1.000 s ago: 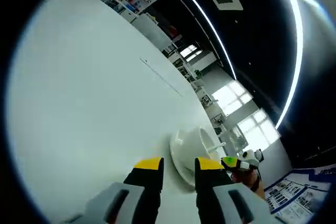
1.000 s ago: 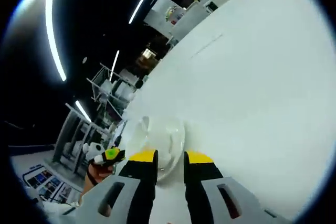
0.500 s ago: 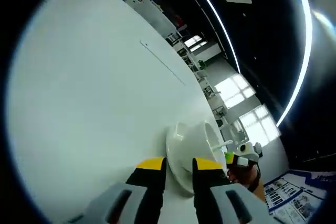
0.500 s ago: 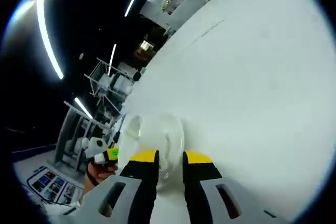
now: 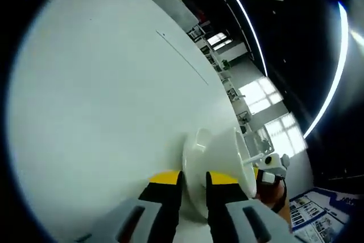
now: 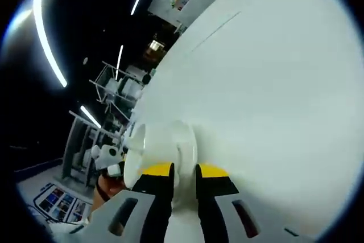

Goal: Tidy tabletop coffee trays, cups and spoons，present forward

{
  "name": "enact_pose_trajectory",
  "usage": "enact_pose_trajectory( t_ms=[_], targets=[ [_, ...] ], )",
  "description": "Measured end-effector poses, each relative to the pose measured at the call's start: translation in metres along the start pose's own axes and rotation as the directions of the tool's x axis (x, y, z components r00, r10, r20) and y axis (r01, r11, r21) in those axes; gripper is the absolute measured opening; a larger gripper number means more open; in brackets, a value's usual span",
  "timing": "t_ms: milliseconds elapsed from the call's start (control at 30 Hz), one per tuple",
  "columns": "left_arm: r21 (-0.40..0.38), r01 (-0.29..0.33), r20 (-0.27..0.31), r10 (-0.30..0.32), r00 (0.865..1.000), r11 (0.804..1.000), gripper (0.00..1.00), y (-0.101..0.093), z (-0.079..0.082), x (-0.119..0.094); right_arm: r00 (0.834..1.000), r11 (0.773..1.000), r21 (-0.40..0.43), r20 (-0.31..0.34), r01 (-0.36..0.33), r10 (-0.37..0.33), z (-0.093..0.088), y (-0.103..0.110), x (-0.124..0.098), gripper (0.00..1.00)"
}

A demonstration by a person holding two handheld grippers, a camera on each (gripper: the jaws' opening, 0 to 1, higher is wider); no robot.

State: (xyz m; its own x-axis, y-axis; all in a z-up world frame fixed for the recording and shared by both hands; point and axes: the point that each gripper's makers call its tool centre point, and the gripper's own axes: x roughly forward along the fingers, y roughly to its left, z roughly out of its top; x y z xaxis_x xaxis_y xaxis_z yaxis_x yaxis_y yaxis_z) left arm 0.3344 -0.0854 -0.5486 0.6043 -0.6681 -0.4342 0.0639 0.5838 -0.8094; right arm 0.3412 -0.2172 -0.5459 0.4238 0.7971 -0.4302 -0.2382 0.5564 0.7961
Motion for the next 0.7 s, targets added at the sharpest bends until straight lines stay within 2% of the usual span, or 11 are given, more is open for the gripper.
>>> enact_pose_trajectory(
  t_ms=[67, 233, 367, 500, 700],
  targets=[
    [0.001, -0.005, -0.003, 0.005, 1.000, 1.000, 0.19, -0.002, -0.004, 0.000, 1.000, 1.000, 0.001, -0.006, 0.002, -0.002, 0.001, -0.002, 0.001, 0.16],
    [-0.028, -0.009, -0.009, 0.009, 1.000, 1.000, 0.16, 0.000, -0.001, 0.005, 1.000, 1.000, 0.021, -0.017, -0.004, 0.004, 0.000, -0.004, 0.006, 0.14],
    [-0.029, -0.020, -0.021, 0.020, 1.000, 0.999, 0.14, 0.000, -0.007, 0.010, 1.000, 1.000, 0.030, -0.026, -0.001, 0.002, -0.002, -0.003, 0.008, 0.13],
    [-0.037, -0.031, -0.026, 0.030, 0.999, 0.999, 0.10, 0.007, -0.004, 0.014, 0.999, 0.999, 0.030, -0.051, 0.020, -0.019, -0.006, -0.007, 0.013, 0.09],
    [-0.070, -0.028, -0.031, 0.026, 0.999, 0.997, 0.09, 0.007, -0.003, 0.016, 0.996, 0.998, 0.036, -0.073, 0.048, -0.045, -0.012, -0.006, 0.016, 0.08]
  ],
)
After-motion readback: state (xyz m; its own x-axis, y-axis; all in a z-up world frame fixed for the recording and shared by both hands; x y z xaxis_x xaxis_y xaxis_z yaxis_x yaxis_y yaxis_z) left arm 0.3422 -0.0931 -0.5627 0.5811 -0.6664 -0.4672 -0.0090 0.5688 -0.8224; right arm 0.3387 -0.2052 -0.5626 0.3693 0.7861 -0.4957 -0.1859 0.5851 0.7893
